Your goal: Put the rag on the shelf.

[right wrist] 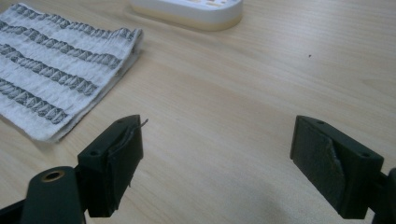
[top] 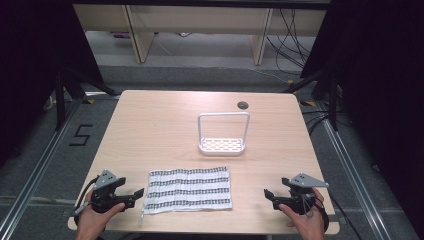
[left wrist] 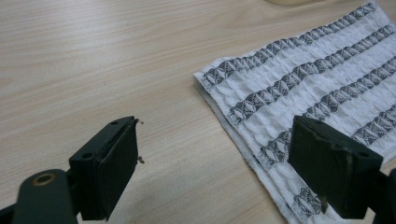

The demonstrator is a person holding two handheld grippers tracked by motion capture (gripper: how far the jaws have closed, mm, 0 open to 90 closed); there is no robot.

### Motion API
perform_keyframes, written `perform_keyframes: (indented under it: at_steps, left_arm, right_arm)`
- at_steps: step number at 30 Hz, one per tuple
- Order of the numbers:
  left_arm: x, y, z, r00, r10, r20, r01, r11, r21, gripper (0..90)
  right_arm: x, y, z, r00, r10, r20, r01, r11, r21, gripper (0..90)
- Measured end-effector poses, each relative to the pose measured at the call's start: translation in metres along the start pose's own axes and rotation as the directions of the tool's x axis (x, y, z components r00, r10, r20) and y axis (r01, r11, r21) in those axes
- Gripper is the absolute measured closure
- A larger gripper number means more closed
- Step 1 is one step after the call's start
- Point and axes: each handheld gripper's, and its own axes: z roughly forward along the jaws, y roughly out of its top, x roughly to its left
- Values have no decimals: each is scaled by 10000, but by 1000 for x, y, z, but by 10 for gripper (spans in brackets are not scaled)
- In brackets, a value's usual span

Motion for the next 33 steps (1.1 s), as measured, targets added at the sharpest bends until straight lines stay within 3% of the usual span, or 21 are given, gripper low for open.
perform_keyframes:
  at_steps: [1, 2, 15, 17, 18, 20, 22, 23, 26, 27, 31, 33]
  left_arm:
    - [0, 0, 0, 10000, -4, 0, 4, 10000, -2, 153]
    - [0, 0, 0, 10000, -11, -8, 11, 10000, -3, 153]
    - [-3, 1, 1, 10000, -51, 83, 52, 10000, -82, 152]
    - [-4, 2, 2, 9999, -50, 100, 50, 10000, -70, 152]
    - [-4, 2, 2, 9999, -11, 115, 11, 10000, -20, 152]
    - [-6, 3, 3, 9997, 9, 255, -7, 10000, -69, 152]
    - [-6, 4, 3, 9993, 274, 253, -273, 9996, -41, 152]
    - [-8, 5, 3, 9996, 111, 269, -111, 9999, -9, 152]
    - [-12, 7, 6, 9988, 256, 412, -255, 9997, -28, 152]
    - [-14, 8, 7, 9988, 301, 394, -303, 9995, 41, 151]
    - [-20, 13, 10, 9973, 432, 596, -430, 9991, -47, 152]
    - [-26, 21, 14, 9942, 744, 780, -746, 9972, 3, 152]
  right_arm:
    - [0, 0, 0, 10000, 15, 3, -15, 10000, 19, 182]
    - [-2, 0, 0, 9995, -299, 75, 299, 9995, -21, 182]
    - [0, 1, 1, 9992, -409, 11, 409, 9991, 132, 206]
    - [2, 1, 2, 9993, -370, -85, 371, 9993, 109, 212]
    - [4, 0, 1, 9999, -58, -152, 60, 9998, 174, 216]
    - [3, 1, 2, 9993, -354, -156, 355, 9993, 80, 224]
    - [5, 2, 2, 9992, -345, -191, 348, 9992, 193, 233]
    - [7, 2, 2, 9994, -294, -177, 298, 9993, 232, 235]
    - [9, 2, 4, 9986, -496, -201, 498, 9987, 109, 246]
    - [13, 3, 4, 9992, -233, -335, 238, 9996, 150, 253]
    - [19, 6, 4, 9976, -525, -446, 537, 9983, 244, 260]
    - [23, 7, 4, 9963, -638, -577, 651, 9977, 211, 270]
